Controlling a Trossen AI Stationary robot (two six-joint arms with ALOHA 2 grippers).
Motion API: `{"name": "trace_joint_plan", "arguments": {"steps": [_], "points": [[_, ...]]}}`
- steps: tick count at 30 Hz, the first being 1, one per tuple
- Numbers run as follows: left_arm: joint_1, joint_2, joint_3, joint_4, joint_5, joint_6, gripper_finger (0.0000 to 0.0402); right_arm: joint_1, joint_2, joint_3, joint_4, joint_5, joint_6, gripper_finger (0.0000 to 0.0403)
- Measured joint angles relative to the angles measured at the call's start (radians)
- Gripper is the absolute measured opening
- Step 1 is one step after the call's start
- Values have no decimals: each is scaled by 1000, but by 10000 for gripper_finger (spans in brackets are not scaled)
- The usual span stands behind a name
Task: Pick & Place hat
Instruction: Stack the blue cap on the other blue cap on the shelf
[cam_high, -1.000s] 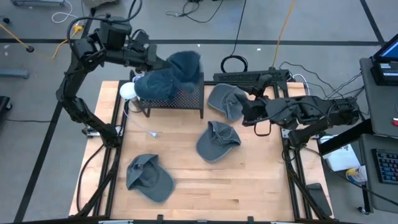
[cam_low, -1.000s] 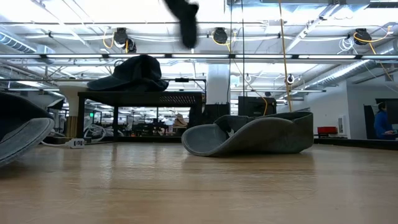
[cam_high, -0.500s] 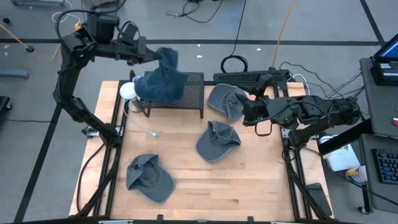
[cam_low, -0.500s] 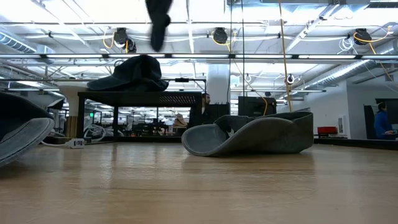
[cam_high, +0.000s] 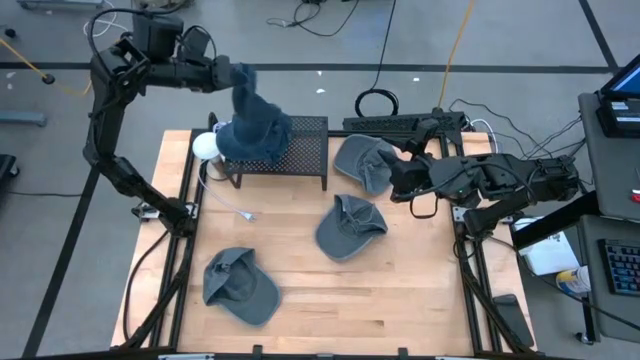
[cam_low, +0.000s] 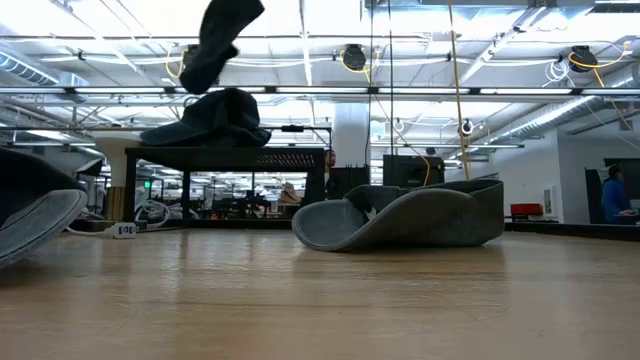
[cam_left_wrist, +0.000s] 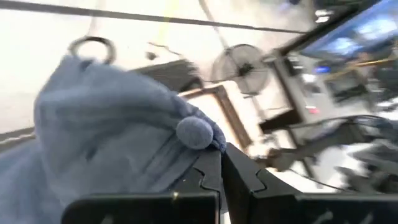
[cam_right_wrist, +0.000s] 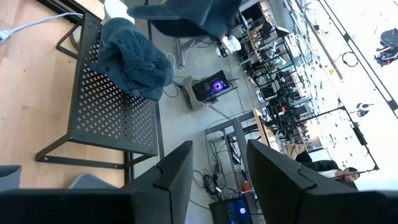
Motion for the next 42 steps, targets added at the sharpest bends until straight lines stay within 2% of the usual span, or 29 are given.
{"name": "trace_joint_plan", "arguments": {"steps": [3, 6, 15, 21, 24, 34, 42], "points": [[14, 0, 0, -63, -87, 46, 0, 0, 0, 0, -8, 0, 16, 145], [24, 1, 0, -105, -131, 82, 0, 0, 0, 0, -23, 1, 14, 145], [71, -27, 0, -112, -117, 117, 0, -40, 0, 0, -37, 2, -15, 142], [116, -39, 0, -212, -165, 174, 0, -57, 0, 0, -43, 1, -15, 143], [123, -40, 0, -212, -182, 199, 0, -58, 0, 0, -56, 1, -15, 142], [73, -5, 0, -212, -257, 347, 0, -58, 0, 0, -139, 0, 89, 140], [17, 44, -1, -211, -292, 373, 0, -58, 0, 0, -201, 1, 117, 139]]}}
